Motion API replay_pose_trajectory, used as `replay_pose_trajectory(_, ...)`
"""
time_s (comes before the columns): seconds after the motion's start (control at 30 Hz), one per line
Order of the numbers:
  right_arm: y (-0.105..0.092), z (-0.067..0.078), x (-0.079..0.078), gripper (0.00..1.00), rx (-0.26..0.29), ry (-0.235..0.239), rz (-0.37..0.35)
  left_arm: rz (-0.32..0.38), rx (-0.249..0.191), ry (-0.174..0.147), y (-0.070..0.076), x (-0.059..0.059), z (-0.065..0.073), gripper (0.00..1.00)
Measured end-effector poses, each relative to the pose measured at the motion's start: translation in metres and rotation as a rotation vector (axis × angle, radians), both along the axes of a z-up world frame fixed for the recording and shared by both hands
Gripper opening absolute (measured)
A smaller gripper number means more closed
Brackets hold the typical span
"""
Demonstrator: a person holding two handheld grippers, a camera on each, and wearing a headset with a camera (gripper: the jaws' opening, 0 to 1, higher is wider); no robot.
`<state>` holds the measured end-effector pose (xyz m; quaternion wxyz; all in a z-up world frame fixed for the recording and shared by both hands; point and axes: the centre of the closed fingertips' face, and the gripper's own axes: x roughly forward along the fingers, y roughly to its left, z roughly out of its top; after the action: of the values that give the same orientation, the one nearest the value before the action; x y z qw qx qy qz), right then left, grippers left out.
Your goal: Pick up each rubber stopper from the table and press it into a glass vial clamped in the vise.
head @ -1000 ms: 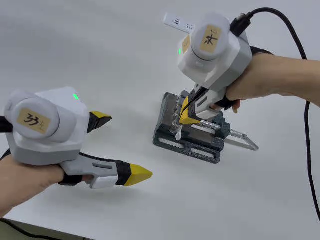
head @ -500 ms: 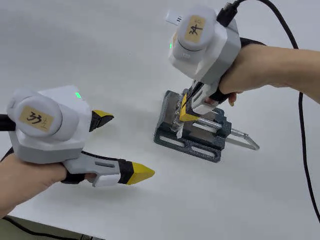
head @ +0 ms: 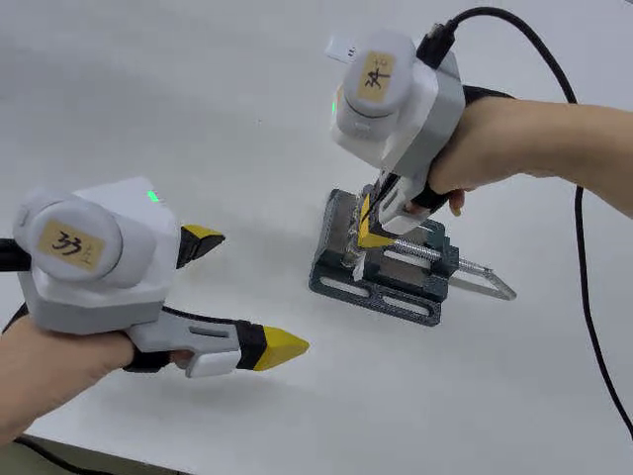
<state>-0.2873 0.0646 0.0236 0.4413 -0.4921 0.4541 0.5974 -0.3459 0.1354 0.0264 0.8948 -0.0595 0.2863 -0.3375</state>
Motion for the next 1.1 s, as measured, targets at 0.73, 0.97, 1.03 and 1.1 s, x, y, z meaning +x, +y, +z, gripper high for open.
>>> replay_pose_trajectory(0.73, -0.001, 0.003, 0.003, 0.0, 0.209, -0.038, -0.073, 0.019, 0.081, -0.055, 0.005, 0.013, 0.03, 0.87)
replay_pose_trajectory(0.97, -0.013, 0.005, 0.004, 0.12, 0.339, -0.058, -0.202, 0.02, 0.098, -0.064, 0.004, 0.015, 0.033, 0.87)
replay_pose_trajectory(1.03, -0.02, 0.007, 0.003, 0.16, 0.389, -0.053, -0.244, 0.018, 0.099, -0.066, 0.003, 0.016, 0.034, 0.87)
replay_pose_trajectory(1.1, -0.03, 0.007, -0.001, 0.2, 0.425, -0.051, -0.29, 0.018, 0.1, -0.07, 0.003, 0.017, 0.033, 0.87)
